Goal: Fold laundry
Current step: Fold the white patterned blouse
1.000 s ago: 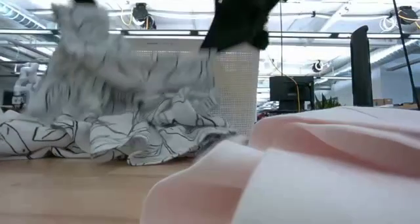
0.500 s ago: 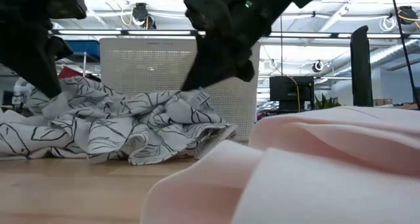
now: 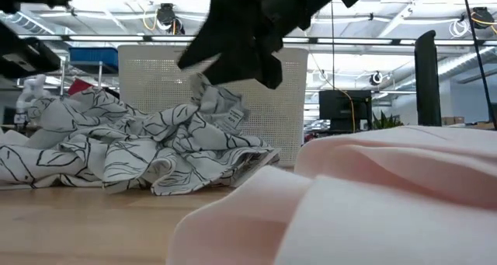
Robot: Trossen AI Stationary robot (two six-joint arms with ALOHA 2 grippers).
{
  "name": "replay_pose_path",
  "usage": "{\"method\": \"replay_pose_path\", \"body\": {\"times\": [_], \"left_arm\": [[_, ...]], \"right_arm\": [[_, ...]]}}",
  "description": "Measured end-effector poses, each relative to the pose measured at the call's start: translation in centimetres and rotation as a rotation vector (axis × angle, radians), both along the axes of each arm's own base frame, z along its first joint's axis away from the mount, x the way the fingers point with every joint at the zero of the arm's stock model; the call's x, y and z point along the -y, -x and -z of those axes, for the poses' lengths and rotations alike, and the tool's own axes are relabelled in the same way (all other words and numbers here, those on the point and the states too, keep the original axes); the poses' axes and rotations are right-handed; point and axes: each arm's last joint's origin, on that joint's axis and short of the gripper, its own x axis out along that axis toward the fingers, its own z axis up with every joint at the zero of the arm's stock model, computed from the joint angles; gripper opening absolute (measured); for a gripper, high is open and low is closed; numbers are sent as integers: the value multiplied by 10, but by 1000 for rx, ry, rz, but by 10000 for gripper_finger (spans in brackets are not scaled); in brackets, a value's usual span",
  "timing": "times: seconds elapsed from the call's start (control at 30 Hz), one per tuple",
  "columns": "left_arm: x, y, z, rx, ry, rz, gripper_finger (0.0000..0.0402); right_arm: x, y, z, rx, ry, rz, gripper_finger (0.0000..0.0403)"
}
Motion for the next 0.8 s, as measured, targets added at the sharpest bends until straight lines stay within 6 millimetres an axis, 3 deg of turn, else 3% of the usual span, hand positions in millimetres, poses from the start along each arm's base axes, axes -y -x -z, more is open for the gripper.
{"method": "replay_pose_path", "body": {"times": [0.2, 0.43, 0.67, 0.8], "left_arm": [[4, -11, -17, 190, -89, 73, 97], [-2, -18, -65, 522, -342, 99, 95], [-33, 6, -119, 812, -623, -88, 95], [-49, 24, -147, 948, -625, -197, 95]], "right_arm": [[-2, -6, -6, 102, 43, -41, 229], [-2, -13, 7, 121, 133, -38, 241], [-1, -18, 40, 39, 228, -37, 237], [-1, -19, 60, -23, 248, -44, 236]]}}
